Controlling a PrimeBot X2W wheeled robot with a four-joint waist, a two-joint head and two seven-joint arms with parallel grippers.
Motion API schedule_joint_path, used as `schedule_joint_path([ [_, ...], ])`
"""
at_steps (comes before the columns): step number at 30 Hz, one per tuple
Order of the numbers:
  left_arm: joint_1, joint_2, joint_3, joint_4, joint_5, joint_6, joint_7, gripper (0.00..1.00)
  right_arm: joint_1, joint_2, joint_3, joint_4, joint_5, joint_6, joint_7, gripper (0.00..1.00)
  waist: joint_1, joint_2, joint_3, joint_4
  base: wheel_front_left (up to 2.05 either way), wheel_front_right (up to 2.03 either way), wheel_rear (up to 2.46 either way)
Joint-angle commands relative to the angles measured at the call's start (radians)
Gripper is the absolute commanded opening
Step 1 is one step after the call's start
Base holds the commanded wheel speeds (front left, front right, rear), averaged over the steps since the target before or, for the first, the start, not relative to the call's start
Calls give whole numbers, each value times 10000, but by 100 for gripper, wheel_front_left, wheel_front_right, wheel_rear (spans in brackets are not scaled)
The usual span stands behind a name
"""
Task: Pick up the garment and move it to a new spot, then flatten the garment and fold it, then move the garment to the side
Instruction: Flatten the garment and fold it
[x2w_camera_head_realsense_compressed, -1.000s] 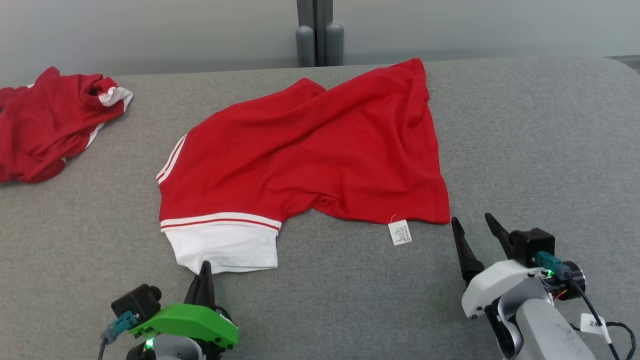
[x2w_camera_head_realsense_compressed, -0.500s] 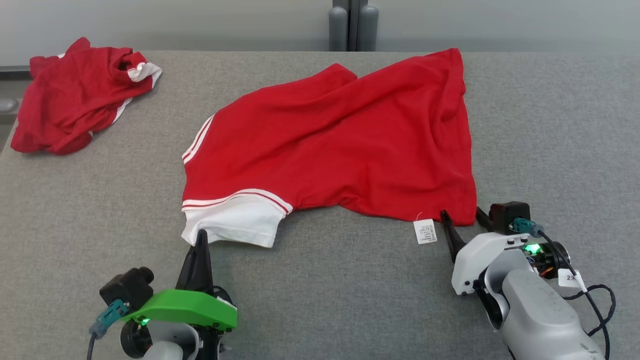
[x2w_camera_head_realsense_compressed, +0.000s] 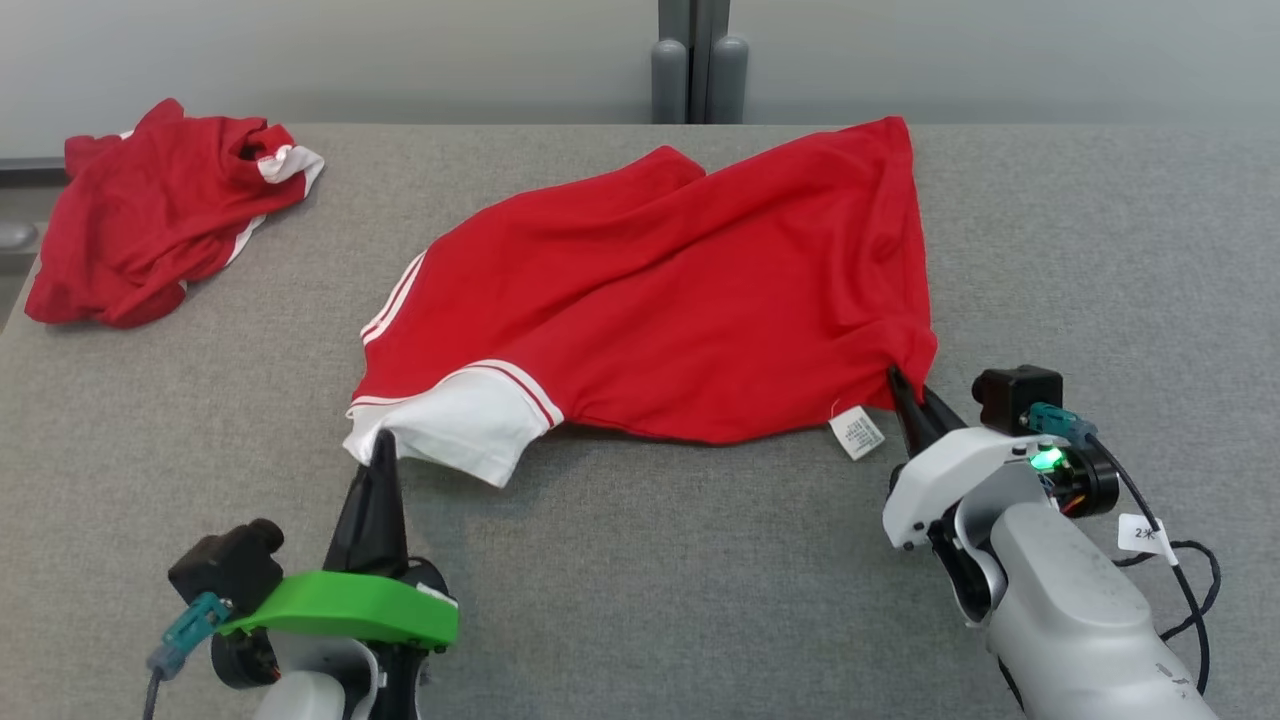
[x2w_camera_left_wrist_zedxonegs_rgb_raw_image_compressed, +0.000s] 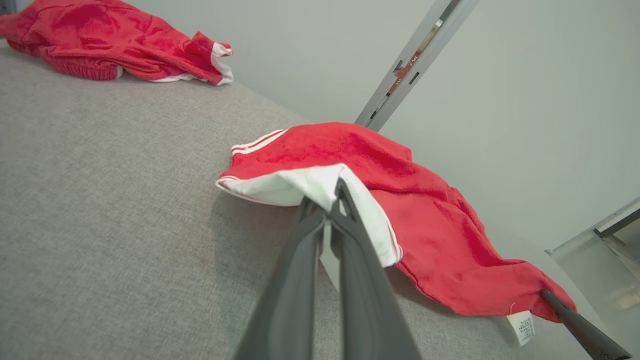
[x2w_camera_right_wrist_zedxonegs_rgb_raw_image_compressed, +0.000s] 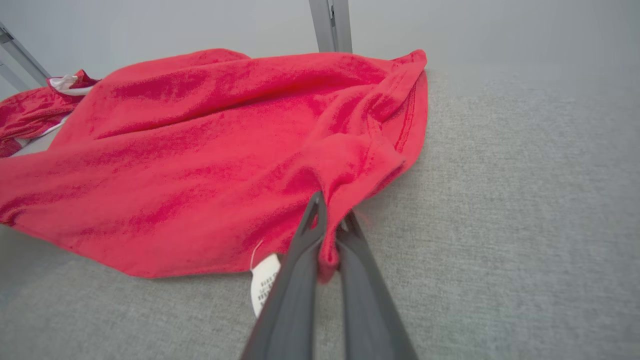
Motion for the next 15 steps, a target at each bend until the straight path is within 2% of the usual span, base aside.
schedule_joint_path([
  [1,-232,185,66,-236,160,-60,-92,0,-34,-48,-97,-286,28,-9,-70,0,0,0,-215,-210,0,0,0],
  [7,-746,875,264,-1804,798,23,-166,0,414,-45,-791,-2483,-374,-11,-83,0,0,0,-673,-624,0,0,0],
  [11,-1174,1436,387,-3266,1307,196,42,0,830,-46,-1242,-4483,-849,-11,-25,0,0,0,-982,-891,0,0,0],
  [15,-1690,2009,426,-4886,1842,389,568,0,1350,-45,-1630,-6998,-1249,-9,642,0,0,0,-1199,-1138,0,0,0],
])
